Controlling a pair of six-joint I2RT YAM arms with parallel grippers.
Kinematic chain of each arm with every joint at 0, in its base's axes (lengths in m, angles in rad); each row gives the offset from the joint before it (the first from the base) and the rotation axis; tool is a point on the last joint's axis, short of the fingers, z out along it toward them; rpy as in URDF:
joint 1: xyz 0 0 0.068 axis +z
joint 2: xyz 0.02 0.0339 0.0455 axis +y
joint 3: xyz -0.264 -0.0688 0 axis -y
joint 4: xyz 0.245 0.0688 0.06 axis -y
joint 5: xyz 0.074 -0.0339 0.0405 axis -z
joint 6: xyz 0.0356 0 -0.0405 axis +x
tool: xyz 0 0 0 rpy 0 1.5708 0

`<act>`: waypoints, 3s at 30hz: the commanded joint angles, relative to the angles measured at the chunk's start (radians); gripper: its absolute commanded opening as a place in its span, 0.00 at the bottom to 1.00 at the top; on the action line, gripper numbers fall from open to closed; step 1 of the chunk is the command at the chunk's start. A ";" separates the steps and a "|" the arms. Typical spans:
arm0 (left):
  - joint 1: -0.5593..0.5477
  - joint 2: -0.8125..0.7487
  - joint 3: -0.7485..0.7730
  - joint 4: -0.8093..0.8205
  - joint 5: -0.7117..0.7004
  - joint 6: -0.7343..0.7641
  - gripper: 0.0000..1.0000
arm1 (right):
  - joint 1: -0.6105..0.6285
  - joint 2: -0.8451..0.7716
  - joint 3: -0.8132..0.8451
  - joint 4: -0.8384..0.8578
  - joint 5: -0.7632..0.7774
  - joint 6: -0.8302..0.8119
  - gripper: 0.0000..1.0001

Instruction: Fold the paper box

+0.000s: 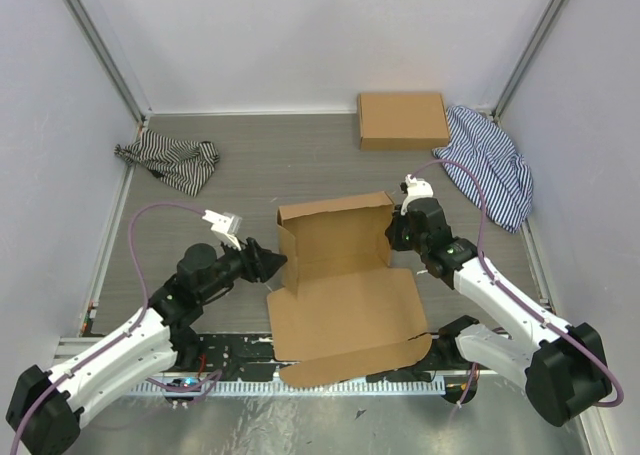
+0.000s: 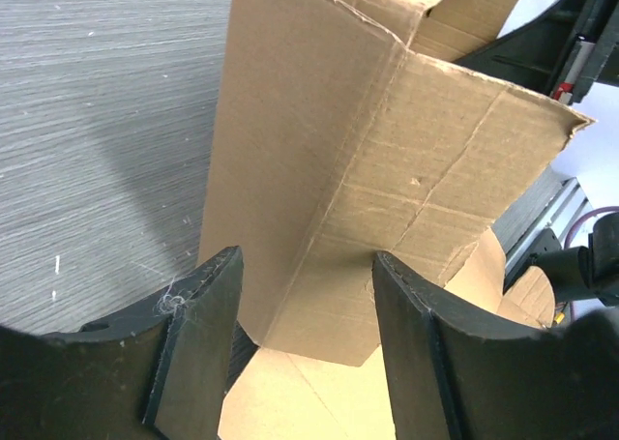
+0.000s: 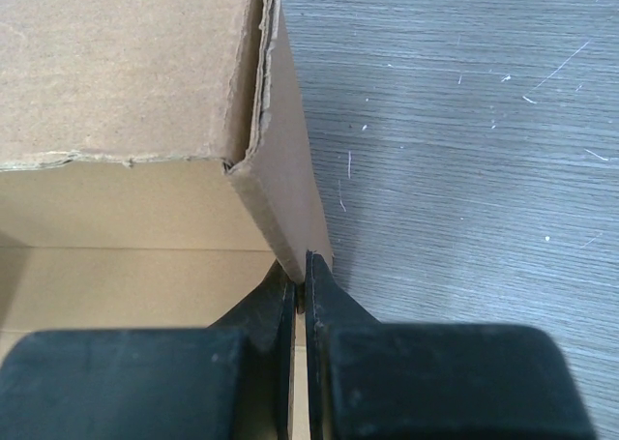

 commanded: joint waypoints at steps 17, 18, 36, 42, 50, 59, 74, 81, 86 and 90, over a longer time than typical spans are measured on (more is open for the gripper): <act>-0.066 0.191 0.064 0.149 -0.118 0.035 0.63 | 0.003 -0.040 -0.043 0.041 -0.039 0.043 0.02; -0.078 0.202 0.074 0.146 -0.139 0.043 0.63 | 0.003 -0.046 -0.047 0.044 -0.040 0.049 0.02; -0.237 0.464 0.226 0.056 -0.629 0.093 0.43 | 0.014 -0.158 -0.068 0.024 -0.050 0.109 0.01; -0.281 0.522 0.277 -0.004 -0.810 0.117 0.04 | 0.017 -0.166 -0.051 0.002 -0.047 0.111 0.01; -0.334 0.603 0.420 -0.238 -1.030 0.109 0.00 | 0.022 -0.156 -0.039 -0.028 -0.009 0.106 0.01; -0.419 0.731 0.560 -0.429 -1.120 0.123 0.00 | 0.028 -0.086 -0.001 -0.031 0.012 0.094 0.08; -0.492 0.656 0.550 -0.455 -1.089 0.090 0.00 | 0.028 0.051 0.001 0.083 0.017 0.069 0.37; -0.562 0.670 0.607 -0.526 -1.141 0.071 0.00 | 0.036 0.082 -0.009 0.140 0.111 0.113 0.12; -0.595 0.711 0.662 -0.616 -1.176 0.020 0.00 | 0.076 0.086 0.021 0.074 0.298 0.150 0.01; -0.602 0.733 0.688 -0.667 -1.185 -0.001 0.00 | 0.101 0.090 0.041 0.033 0.375 0.154 0.01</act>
